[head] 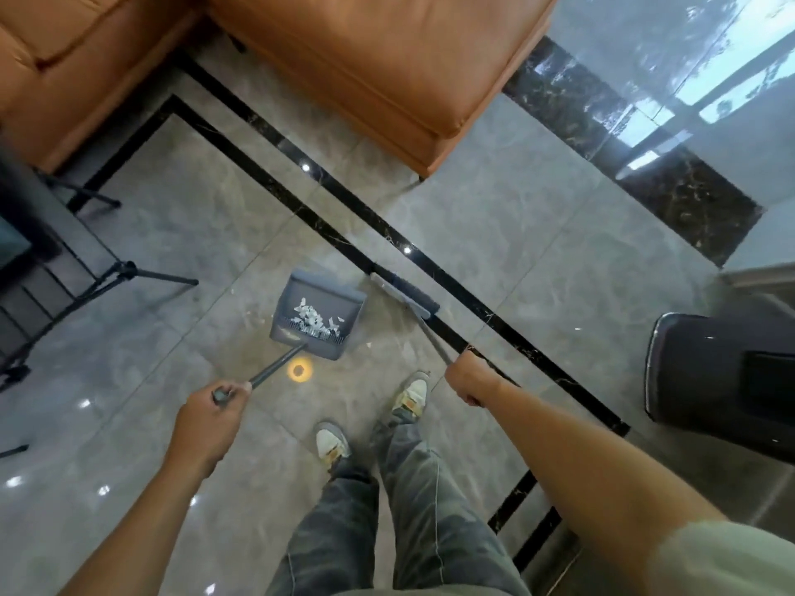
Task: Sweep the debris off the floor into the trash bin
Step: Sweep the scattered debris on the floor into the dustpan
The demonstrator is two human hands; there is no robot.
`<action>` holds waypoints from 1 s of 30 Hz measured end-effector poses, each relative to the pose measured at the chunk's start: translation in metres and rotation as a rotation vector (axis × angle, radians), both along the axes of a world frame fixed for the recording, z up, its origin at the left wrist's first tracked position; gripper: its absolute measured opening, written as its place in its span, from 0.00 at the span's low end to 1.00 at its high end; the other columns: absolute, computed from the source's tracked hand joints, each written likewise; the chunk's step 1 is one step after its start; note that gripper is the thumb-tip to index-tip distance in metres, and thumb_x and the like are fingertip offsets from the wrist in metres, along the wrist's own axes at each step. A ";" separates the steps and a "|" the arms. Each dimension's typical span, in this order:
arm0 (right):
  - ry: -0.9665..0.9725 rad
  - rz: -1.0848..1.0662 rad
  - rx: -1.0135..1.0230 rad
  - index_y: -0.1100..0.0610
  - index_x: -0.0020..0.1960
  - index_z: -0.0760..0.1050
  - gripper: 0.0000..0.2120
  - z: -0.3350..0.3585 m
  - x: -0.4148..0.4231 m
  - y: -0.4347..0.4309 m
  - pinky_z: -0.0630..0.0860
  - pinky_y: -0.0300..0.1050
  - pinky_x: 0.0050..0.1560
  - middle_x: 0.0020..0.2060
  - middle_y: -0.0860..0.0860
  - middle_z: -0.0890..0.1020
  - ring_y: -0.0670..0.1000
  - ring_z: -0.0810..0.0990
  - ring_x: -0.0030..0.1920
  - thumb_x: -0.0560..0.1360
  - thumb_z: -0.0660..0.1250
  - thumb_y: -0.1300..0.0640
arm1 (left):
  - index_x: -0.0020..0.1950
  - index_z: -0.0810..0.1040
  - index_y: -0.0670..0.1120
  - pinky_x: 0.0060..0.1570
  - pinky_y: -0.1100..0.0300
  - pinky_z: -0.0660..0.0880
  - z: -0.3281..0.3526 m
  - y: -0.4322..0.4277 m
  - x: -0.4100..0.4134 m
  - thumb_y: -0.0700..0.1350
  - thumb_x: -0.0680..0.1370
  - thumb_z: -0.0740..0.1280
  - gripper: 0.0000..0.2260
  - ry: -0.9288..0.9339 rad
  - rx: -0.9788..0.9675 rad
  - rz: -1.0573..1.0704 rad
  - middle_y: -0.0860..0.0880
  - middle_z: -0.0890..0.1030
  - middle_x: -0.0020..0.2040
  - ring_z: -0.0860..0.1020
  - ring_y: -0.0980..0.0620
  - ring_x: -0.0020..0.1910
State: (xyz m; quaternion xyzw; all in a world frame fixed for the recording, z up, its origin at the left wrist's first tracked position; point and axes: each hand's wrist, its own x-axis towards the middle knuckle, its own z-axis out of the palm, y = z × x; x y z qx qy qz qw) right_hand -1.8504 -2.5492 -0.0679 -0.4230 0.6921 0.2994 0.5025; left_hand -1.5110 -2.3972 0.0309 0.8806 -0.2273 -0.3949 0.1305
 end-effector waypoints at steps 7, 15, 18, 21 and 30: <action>-0.034 -0.007 -0.016 0.62 0.48 0.76 0.12 0.005 -0.003 0.050 0.70 0.45 0.26 0.32 0.56 0.77 0.54 0.73 0.26 0.81 0.59 0.55 | 0.42 0.81 0.46 0.49 0.49 0.75 -0.013 0.071 0.038 0.51 0.80 0.72 0.11 -0.015 0.016 0.131 0.44 0.82 0.39 0.81 0.39 0.46; 0.059 0.032 -0.019 0.60 0.56 0.77 0.07 0.012 0.048 0.122 0.71 0.42 0.30 0.32 0.51 0.74 0.49 0.71 0.27 0.79 0.63 0.64 | 0.39 0.79 0.45 0.44 0.53 0.72 -0.018 0.157 0.072 0.51 0.82 0.69 0.15 -0.027 -0.030 0.258 0.43 0.82 0.39 0.79 0.39 0.43; -0.012 -0.154 0.019 0.56 0.41 0.70 0.13 0.008 0.096 0.148 0.73 0.41 0.28 0.34 0.52 0.72 0.48 0.71 0.29 0.81 0.59 0.67 | 0.37 0.78 0.45 0.43 0.50 0.72 -0.019 0.197 0.088 0.52 0.82 0.68 0.16 -0.037 -0.037 0.311 0.43 0.80 0.37 0.78 0.37 0.42; -0.059 -0.119 0.085 0.59 0.54 0.76 0.09 0.018 0.155 0.173 0.72 0.36 0.23 0.35 0.51 0.71 0.47 0.71 0.30 0.81 0.58 0.67 | 0.37 0.75 0.43 0.41 0.49 0.72 -0.017 0.244 0.100 0.51 0.82 0.68 0.18 -0.043 -0.050 0.385 0.42 0.77 0.33 0.76 0.40 0.37; -0.074 -0.011 0.112 0.63 0.39 0.72 0.15 0.021 0.283 0.199 0.62 0.32 0.18 0.27 0.56 0.70 0.48 0.64 0.13 0.82 0.55 0.67 | 0.37 0.78 0.45 0.46 0.46 0.75 -0.027 0.348 0.122 0.50 0.83 0.69 0.16 -0.051 -0.033 0.586 0.41 0.79 0.34 0.77 0.39 0.38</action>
